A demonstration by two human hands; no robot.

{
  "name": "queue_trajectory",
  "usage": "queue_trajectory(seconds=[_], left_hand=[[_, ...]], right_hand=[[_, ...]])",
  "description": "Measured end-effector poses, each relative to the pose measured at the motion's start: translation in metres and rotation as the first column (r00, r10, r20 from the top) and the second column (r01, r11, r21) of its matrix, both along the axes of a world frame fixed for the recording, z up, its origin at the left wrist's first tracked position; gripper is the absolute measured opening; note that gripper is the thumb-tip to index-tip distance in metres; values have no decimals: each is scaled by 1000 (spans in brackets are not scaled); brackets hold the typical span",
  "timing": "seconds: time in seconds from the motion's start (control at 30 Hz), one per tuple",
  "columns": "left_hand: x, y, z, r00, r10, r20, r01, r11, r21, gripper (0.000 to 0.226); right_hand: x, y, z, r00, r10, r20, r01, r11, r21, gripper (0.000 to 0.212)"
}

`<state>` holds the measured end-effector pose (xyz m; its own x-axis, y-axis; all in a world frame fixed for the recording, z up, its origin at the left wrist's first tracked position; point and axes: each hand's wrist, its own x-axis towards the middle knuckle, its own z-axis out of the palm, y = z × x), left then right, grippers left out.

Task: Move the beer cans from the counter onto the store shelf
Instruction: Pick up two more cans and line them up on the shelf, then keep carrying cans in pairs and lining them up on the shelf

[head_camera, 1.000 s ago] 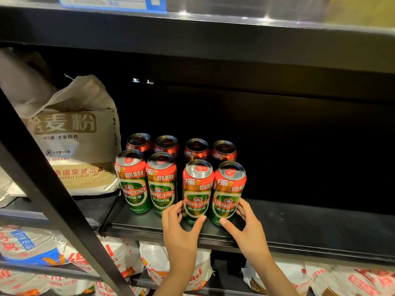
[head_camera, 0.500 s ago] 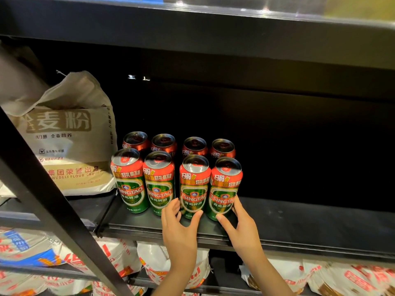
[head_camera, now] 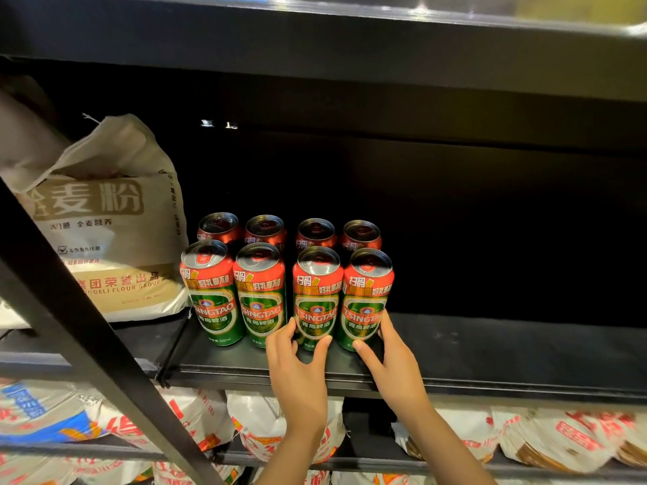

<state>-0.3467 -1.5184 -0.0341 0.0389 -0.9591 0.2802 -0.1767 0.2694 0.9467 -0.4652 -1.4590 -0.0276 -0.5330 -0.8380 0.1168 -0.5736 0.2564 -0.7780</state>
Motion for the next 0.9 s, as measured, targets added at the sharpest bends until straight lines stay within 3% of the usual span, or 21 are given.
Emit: queue_trajectory(seconds=[0.3,0.5,0.6,0.7,0.8,0.9], left_hand=[[17,9,2,990,-102,97,95,993,76,55],[40,48,11,899,-339,278,317,941,120,45],[22,69,30,716,-575,396,559,812,168,48],[-13,94,48,475,-731,489,736,635,235,52],[-53,134,58,242,-787,567,849,455,269,52],[-89,196,60,39,-799,600,910,277,309,47]], right_hand=[[6,12,15,998,36,44,-37,999,18,74],[-4,81,23,993,-82,-91,92,989,116,66],[-11,140,34,965,-209,-161,233,961,150,58],[-11,215,42,900,-379,-214,419,886,196,50],[4,301,42,787,-584,-199,617,745,252,43],[35,390,39,609,-774,-172,783,552,287,38]])
